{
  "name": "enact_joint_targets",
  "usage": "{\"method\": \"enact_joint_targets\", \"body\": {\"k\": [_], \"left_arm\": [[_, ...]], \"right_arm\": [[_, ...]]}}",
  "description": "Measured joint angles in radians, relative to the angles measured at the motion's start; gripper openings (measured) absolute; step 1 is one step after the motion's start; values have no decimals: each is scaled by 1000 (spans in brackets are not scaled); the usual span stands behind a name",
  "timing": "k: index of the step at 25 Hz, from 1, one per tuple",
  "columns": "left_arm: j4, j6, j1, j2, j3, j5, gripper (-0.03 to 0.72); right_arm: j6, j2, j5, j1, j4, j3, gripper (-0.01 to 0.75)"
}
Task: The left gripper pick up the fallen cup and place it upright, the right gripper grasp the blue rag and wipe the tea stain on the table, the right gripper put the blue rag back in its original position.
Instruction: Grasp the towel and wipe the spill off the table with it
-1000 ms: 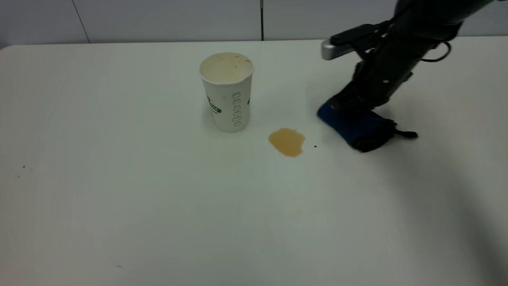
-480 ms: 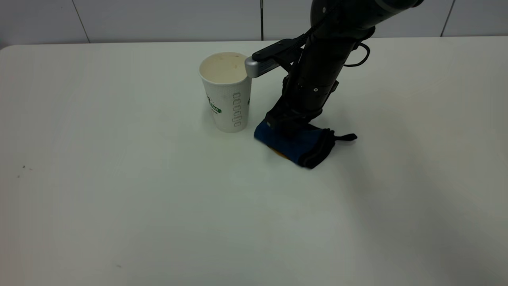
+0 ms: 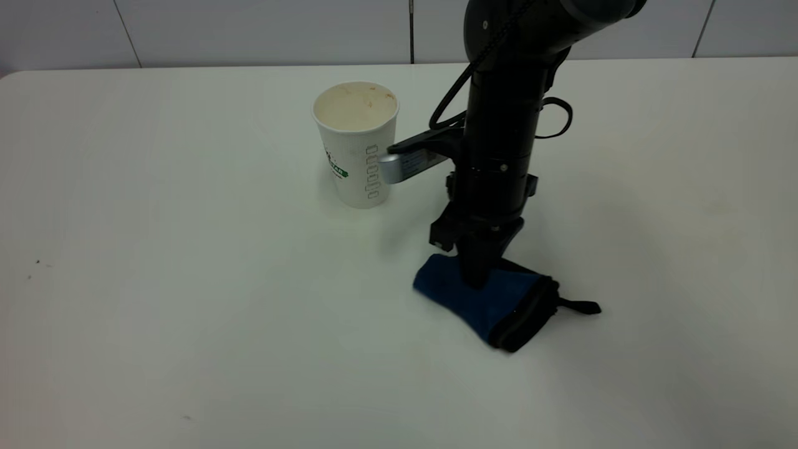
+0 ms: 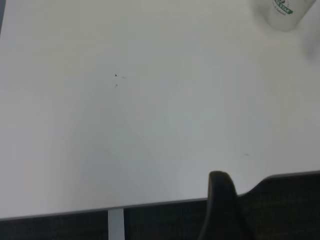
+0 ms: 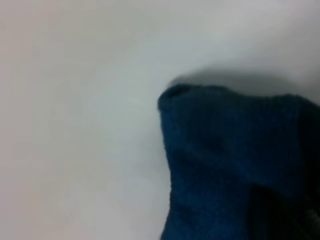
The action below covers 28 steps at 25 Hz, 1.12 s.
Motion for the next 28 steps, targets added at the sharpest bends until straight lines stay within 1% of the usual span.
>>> {"method": "enact_joint_targets", "body": {"k": [3,5,6,8,11,13,15,16,18,20,22,23,25,28], "left_arm": [[0,0,0,0,0,0,497],[0,0,0,0,0,0,497],[0,0,0,0,0,0,497],[0,0,0,0,0,0,497],[0,0,0,0,0,0,497],[0,0,0,0,0,0,497],[0,0,0,0,0,0,497],[0,0,0,0,0,0,497],[0,0,0,0,0,0,497],[0,0,0,0,0,0,497],[0,0,0,0,0,0,497],[0,0,0,0,0,0,497],[0,0,0,0,0,0,497],[0,0,0,0,0,0,497]], "right_arm": [[167,-5,-65,-38,-152,0,50],[322,-9,-150,-56,-278,0,50],[388,-9,-190,-60,-327,0,50],[463,-9,-247,-58,-370,0,50],[469,-9,-306,-29,-321,0,50],[392,-9,-313,2,-198,0,50],[277,-9,-277,39,-57,0,50],[212,-9,-236,55,16,0,50],[107,-7,-127,74,124,0,50],[29,-4,4,78,183,0,50],[-5,-4,81,68,177,1,50],[-7,-4,95,53,155,1,50],[12,-4,92,11,87,1,50],[117,-4,52,-85,-73,1,50]]}}
